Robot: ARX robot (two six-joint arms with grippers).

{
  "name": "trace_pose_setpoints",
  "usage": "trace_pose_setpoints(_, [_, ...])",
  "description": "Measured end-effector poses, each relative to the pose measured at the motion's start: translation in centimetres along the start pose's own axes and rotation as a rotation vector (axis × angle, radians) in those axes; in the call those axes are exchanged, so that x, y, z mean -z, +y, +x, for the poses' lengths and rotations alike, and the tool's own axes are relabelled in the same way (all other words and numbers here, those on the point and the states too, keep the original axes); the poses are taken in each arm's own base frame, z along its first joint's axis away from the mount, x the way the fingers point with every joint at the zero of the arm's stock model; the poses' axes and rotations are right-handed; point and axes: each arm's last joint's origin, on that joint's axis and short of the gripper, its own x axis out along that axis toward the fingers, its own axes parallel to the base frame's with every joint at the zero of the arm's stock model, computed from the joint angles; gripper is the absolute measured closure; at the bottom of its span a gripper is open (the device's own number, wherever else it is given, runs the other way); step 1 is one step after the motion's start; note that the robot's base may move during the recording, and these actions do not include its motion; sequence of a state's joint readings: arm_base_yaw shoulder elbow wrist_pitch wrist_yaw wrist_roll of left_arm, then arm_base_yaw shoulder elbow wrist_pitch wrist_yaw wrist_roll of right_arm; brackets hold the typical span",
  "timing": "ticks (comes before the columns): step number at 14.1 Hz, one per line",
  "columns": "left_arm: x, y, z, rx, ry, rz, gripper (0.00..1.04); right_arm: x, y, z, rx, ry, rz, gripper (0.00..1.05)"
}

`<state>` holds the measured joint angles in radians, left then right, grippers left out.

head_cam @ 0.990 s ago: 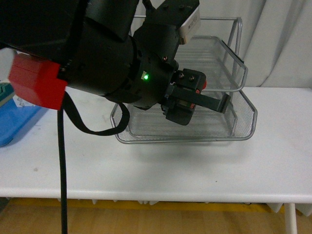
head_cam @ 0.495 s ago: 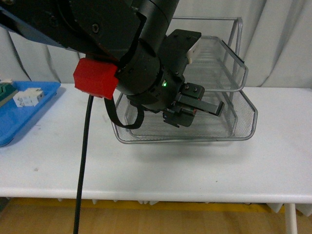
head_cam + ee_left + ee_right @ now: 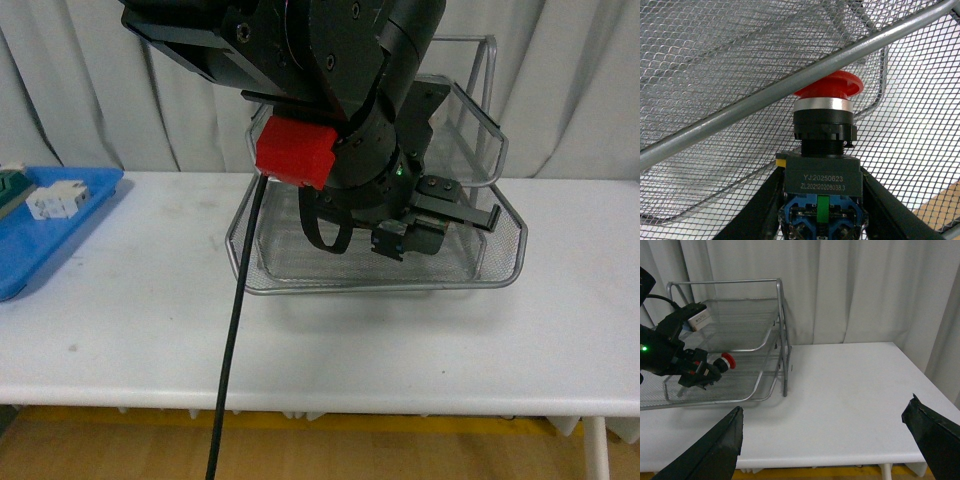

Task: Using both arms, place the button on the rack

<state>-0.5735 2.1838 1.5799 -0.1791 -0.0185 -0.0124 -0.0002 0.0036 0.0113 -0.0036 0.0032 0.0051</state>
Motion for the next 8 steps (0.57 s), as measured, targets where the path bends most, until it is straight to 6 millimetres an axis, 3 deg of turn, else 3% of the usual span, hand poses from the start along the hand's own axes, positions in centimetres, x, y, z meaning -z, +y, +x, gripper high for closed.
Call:
trace_pose_setpoints(4, [-0.1,0.3,-0.4,0.031,-0.041,-0.080,0.08,0.0,0.0,0.0,0.000,0.000,0.000,0.06])
trace_pose_setpoints(6, [0.0,0.6,-2.2,0.040,-0.079,-0.092,0.07,0.0,0.0,0.0,0.000,0.000,0.000,0.06])
trace_pose_setpoints(8, [-0.2,1.0,-5.8,0.064,-0.171,-0.092,0.07,0.0,0.0,0.0,0.000,0.000,0.000,0.06])
